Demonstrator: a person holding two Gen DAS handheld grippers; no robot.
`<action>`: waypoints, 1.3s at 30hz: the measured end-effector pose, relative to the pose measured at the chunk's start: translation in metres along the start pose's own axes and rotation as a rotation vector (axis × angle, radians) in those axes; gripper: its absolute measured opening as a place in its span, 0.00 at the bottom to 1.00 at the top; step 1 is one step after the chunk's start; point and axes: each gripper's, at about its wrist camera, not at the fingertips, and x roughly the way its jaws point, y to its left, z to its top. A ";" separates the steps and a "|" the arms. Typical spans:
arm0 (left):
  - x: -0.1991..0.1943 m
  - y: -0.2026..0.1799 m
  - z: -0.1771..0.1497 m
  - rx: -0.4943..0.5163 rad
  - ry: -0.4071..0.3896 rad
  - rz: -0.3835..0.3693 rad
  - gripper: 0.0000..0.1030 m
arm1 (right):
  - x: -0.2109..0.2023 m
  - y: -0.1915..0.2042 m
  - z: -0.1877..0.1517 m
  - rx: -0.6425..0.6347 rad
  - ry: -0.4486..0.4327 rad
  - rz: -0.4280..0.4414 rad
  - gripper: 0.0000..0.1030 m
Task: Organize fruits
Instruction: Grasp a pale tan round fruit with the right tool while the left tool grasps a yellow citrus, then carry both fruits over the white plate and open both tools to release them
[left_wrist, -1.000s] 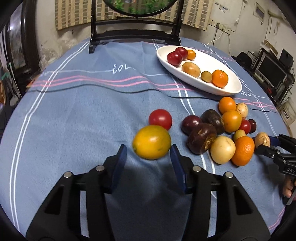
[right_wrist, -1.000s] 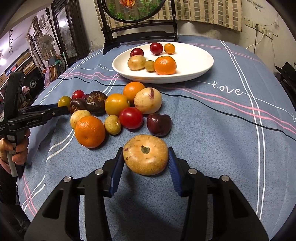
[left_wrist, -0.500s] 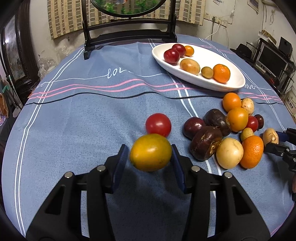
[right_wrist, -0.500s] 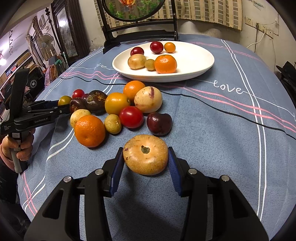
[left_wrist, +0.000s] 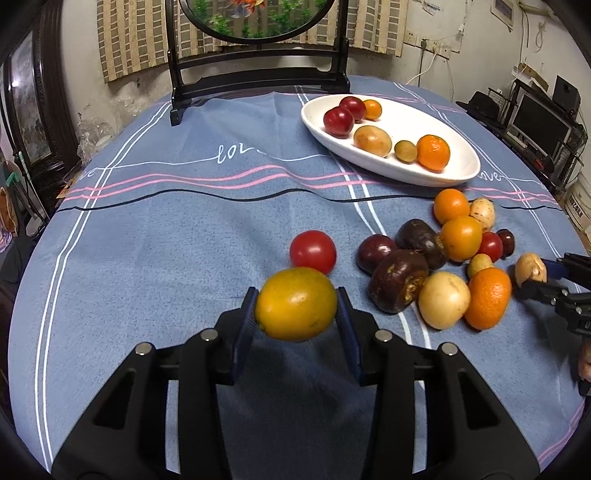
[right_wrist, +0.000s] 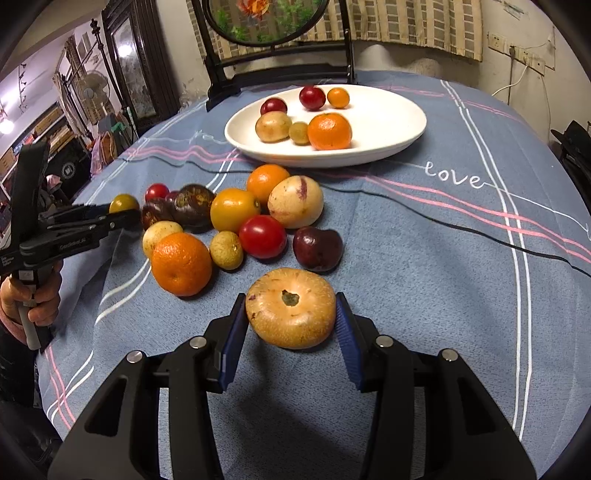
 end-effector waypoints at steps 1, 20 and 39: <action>-0.004 -0.001 0.001 0.006 -0.003 -0.008 0.41 | -0.002 -0.001 0.001 0.007 -0.013 0.012 0.45; 0.055 -0.076 0.172 0.072 -0.023 -0.215 0.41 | 0.025 -0.061 0.124 0.223 -0.288 -0.022 0.45; 0.015 -0.067 0.142 0.092 -0.132 -0.096 0.95 | 0.001 -0.042 0.108 0.133 -0.313 -0.031 0.64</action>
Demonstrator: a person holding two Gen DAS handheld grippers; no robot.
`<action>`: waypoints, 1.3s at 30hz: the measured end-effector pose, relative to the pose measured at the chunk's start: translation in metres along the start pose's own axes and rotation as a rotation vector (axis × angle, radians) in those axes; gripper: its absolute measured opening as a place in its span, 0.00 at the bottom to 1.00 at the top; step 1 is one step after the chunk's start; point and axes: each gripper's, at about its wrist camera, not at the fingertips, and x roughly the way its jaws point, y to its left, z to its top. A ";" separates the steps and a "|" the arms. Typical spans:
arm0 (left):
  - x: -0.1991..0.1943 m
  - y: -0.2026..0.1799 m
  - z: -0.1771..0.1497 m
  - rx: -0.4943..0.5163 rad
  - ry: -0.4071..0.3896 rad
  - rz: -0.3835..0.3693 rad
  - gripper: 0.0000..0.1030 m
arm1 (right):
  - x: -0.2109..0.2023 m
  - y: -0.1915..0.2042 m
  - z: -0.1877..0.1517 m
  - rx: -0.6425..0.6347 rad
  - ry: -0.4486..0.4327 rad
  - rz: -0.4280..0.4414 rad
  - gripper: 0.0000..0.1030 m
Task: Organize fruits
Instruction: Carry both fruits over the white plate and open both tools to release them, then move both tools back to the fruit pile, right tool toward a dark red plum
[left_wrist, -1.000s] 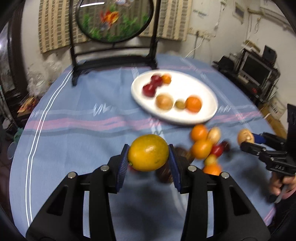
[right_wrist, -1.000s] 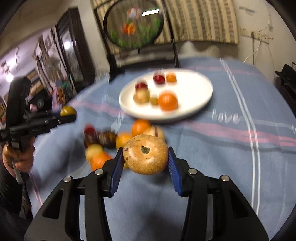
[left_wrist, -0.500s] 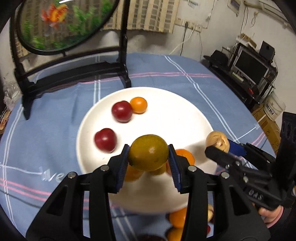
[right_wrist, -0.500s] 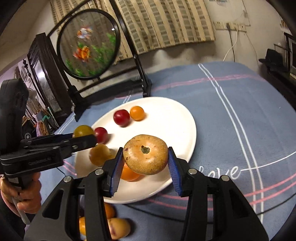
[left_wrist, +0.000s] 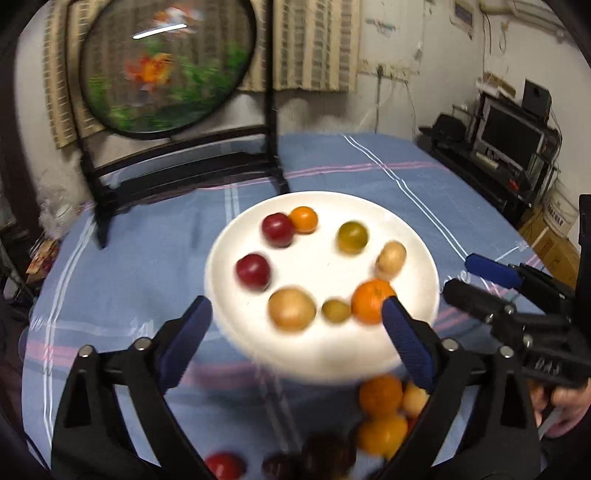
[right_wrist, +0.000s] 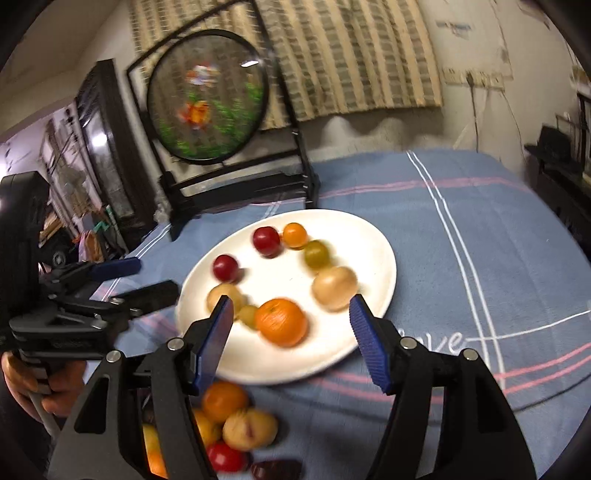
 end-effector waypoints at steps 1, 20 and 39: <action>-0.012 0.004 -0.010 -0.015 -0.007 -0.004 0.95 | -0.006 0.004 -0.004 -0.020 0.002 0.005 0.64; -0.075 0.016 -0.166 -0.123 0.069 -0.039 0.95 | -0.014 0.032 -0.087 -0.254 0.268 -0.048 0.63; -0.073 0.016 -0.165 -0.127 0.085 -0.041 0.95 | 0.006 0.026 -0.090 -0.232 0.302 -0.056 0.47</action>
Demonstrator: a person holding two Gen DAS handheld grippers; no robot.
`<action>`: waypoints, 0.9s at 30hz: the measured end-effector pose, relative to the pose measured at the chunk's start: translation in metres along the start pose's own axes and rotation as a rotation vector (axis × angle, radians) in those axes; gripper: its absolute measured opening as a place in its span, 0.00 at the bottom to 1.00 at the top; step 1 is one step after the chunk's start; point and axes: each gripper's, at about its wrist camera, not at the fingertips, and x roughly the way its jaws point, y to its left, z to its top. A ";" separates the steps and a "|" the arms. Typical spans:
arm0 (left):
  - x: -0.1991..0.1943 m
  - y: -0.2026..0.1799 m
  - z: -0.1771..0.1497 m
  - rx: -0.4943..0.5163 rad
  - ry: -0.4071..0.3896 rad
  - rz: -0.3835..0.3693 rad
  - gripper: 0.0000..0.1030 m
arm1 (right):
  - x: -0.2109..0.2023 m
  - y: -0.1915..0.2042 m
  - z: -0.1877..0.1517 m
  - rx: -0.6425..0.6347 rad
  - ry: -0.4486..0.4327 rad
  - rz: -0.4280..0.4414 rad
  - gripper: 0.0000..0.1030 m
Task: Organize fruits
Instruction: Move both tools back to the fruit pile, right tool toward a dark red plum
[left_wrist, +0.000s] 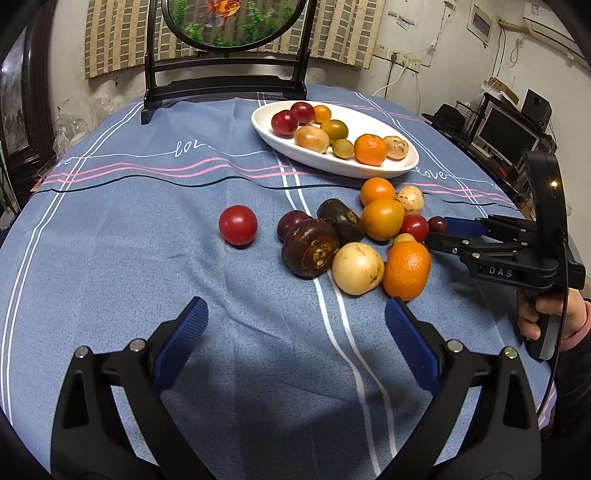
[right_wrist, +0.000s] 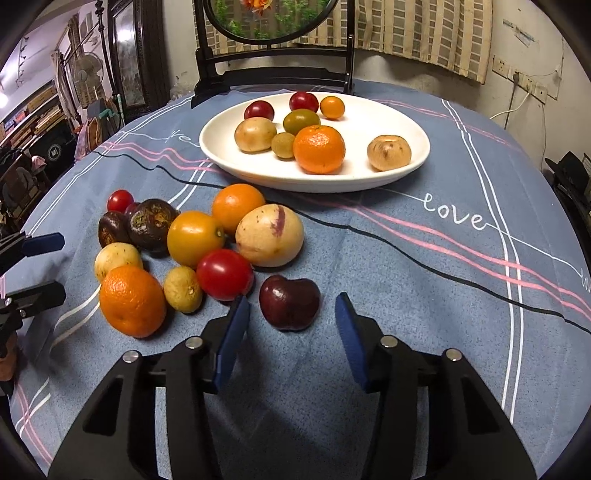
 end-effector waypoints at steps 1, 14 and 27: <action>0.000 0.000 0.000 -0.001 0.001 0.001 0.95 | 0.000 0.000 0.000 0.002 0.000 -0.001 0.46; 0.002 0.001 0.000 -0.005 0.011 0.002 0.95 | -0.004 -0.004 0.003 0.022 -0.032 0.009 0.32; 0.005 -0.084 0.014 0.367 -0.030 -0.095 0.41 | -0.026 -0.018 0.006 0.103 -0.094 0.012 0.32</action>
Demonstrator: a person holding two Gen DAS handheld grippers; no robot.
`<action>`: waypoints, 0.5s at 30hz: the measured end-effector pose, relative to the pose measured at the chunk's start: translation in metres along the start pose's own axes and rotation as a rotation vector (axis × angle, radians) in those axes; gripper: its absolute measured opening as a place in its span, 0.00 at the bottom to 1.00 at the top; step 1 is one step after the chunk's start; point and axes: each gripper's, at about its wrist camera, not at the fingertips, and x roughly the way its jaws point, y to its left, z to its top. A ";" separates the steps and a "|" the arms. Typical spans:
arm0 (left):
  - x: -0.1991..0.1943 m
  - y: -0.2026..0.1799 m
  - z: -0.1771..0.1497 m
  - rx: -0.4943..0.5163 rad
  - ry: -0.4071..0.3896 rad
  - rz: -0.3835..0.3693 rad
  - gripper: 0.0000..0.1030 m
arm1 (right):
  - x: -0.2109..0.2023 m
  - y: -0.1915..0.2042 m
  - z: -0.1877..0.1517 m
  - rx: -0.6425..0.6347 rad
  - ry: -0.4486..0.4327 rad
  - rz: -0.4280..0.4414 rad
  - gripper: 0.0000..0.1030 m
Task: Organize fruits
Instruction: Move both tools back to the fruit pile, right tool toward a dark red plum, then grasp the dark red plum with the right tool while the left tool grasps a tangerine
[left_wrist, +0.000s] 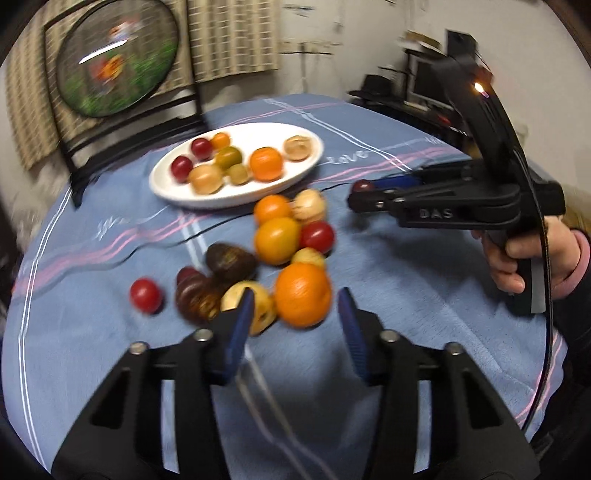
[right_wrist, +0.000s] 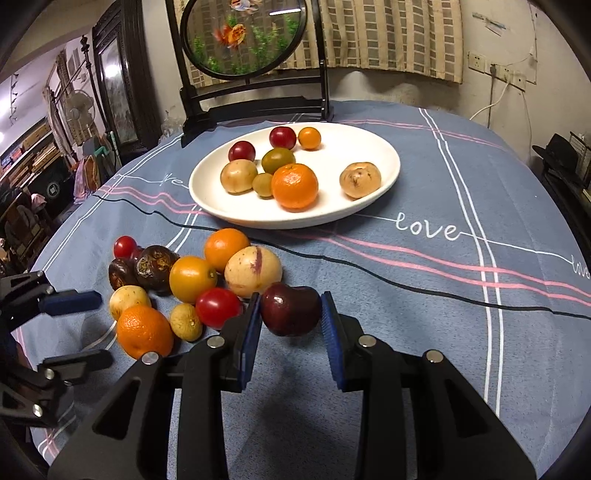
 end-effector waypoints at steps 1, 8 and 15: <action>0.003 -0.002 0.002 0.011 0.007 -0.007 0.38 | 0.000 -0.001 0.000 0.004 0.000 -0.005 0.32; 0.020 -0.006 0.011 0.065 0.044 0.013 0.36 | -0.006 -0.005 0.001 0.022 -0.017 0.001 0.32; 0.031 -0.011 0.009 0.107 0.082 0.028 0.42 | -0.007 -0.005 0.001 0.026 -0.020 0.007 0.32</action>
